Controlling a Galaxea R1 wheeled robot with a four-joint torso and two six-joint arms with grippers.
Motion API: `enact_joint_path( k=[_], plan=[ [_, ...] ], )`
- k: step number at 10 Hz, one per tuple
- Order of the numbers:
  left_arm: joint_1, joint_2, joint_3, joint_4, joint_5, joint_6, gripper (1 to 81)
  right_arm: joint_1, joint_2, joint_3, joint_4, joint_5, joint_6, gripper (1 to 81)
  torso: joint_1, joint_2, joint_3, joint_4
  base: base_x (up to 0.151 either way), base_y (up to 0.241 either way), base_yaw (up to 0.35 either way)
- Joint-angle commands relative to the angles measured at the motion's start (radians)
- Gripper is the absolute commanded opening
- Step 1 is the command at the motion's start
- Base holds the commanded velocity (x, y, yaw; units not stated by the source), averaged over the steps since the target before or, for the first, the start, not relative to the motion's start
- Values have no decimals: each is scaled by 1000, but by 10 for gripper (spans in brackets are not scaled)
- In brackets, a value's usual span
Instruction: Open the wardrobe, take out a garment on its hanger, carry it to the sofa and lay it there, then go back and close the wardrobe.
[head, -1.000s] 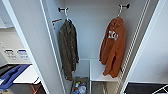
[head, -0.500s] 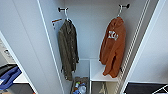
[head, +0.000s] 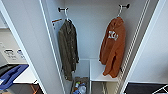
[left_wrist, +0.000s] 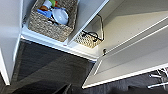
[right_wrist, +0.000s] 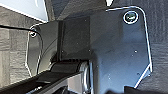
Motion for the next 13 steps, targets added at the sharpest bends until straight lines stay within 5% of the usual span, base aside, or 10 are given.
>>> enact_joint_path(
  k=[1,4,7,9,13],
  plan=[
    [-31,-133,199,70,266,-2,811,40,2,2,0,-43,0,811,0,0,0,0,0,0,0],
    [24,-129,174,71,395,3,811,47,5,-4,5,-41,26,811,0,0,0,0,0,0,0],
    [95,-25,-18,115,403,16,811,80,22,-33,-10,-53,11,811,0,0,0,0,0,0,0],
    [118,72,-191,194,402,16,811,124,20,-84,-106,-52,-114,811,0,0,0,0,0,0,0],
    [121,108,-221,217,402,15,811,217,54,-134,-341,-55,-436,811,0,0,0,0,0,0,0]
  ],
)
